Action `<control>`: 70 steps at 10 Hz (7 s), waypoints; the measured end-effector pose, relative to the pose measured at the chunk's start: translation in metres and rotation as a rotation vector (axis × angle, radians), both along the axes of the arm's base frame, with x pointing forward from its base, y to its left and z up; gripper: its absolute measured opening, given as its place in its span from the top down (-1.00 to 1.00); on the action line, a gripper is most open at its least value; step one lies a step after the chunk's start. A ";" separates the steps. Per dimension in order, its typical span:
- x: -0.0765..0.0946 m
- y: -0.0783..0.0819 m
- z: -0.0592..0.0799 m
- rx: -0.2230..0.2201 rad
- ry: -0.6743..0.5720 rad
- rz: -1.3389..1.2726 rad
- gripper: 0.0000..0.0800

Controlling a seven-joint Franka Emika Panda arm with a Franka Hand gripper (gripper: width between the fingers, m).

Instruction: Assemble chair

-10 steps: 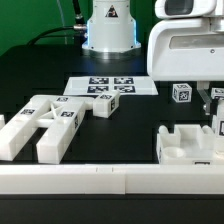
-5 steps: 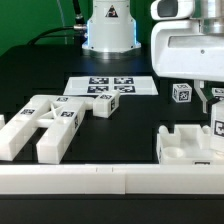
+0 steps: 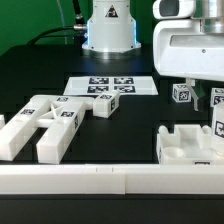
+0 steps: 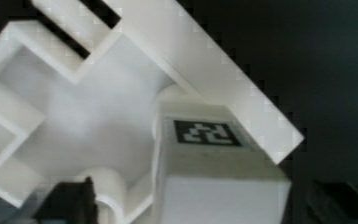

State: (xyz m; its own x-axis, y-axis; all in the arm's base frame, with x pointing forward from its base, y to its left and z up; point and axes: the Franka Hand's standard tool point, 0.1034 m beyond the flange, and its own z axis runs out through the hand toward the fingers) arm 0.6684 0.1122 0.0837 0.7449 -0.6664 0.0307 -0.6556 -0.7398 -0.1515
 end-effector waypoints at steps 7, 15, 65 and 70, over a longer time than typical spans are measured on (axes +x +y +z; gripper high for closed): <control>0.003 0.005 0.004 -0.141 -0.043 0.659 -0.62; 0.001 0.000 0.000 -0.208 -0.069 1.200 -0.51; -0.002 0.000 -0.006 -0.082 -0.005 0.371 0.27; -0.002 -0.001 -0.006 -0.043 0.016 0.096 0.27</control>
Offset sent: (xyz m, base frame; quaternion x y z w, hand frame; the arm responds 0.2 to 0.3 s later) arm 0.0000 0.0000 0.0000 0.0000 0.0000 -0.1938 0.9810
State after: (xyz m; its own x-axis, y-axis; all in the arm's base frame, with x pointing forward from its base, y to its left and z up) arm 0.6667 0.1114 0.0779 0.8057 -0.5906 0.0450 -0.5837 -0.8046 -0.1086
